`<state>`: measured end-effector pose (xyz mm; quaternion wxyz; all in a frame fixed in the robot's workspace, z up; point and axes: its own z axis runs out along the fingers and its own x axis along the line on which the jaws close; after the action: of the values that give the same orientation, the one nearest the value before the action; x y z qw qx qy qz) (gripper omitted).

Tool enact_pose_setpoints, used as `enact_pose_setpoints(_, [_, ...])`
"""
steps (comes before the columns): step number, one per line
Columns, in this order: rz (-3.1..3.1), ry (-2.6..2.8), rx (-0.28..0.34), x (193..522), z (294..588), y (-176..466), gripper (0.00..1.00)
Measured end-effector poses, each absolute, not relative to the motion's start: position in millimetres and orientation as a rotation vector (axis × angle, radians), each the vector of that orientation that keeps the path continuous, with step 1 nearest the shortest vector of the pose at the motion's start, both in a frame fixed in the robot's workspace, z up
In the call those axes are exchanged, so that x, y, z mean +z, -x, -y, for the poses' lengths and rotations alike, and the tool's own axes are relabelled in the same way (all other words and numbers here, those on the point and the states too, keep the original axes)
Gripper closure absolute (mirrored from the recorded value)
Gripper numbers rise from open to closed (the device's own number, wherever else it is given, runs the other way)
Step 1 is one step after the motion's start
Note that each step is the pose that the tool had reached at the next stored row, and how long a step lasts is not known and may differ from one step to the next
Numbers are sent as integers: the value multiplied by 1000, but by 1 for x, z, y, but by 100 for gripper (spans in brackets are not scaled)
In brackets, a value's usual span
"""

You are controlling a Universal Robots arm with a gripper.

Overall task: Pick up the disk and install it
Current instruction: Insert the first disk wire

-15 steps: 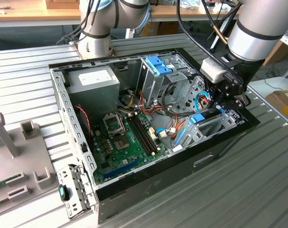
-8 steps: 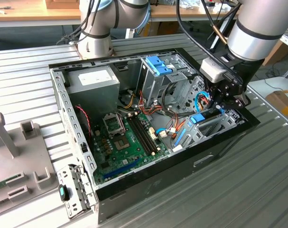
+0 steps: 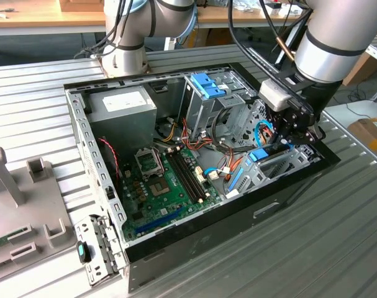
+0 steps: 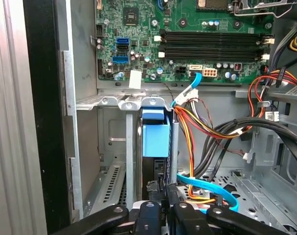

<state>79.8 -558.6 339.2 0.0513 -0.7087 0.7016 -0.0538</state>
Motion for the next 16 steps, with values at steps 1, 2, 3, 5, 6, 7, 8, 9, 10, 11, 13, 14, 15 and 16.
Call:
enact_pose_setpoints(1, [-2139, 2161, -155, 339, 559, -80, 84])
enact_pose_setpoints(2, [-2145, 2167, -145, 339, 559, -80, 84])
enact_pose_setpoints(3, [-2148, 2170, -138, 339, 559, -80, 84])
enact_pose_setpoints(5, [-2149, 2170, -137, 339, 559, -80, 84])
enact_pose_setpoints(6, [-2149, 2171, -136, 339, 559, -80, 84])
enact_pose_setpoints(7, [-2150, 2171, -135, 339, 559, -80, 84])
enact_pose_setpoints(8, [-2150, 2172, -134, 339, 559, -80, 84])
enact_pose_setpoints(9, [-2150, 2172, -133, 339, 559, -80, 84])
enact_pose_setpoints(10, [-2151, 2172, -133, 339, 559, -80, 84])
enact_pose_setpoints(11, [-2152, 2173, -131, 339, 559, -80, 84])
enact_pose_setpoints(13, [-2152, 2173, -130, 339, 559, -80, 76])
enact_pose_setpoints(14, [-2152, 2174, -130, 339, 559, -80, 76])
enact_pose_setpoints(15, [-2152, 2174, -130, 339, 559, -80, 76])
enact_pose_setpoints(16, [-2153, 2174, -130, 339, 559, -80, 76])
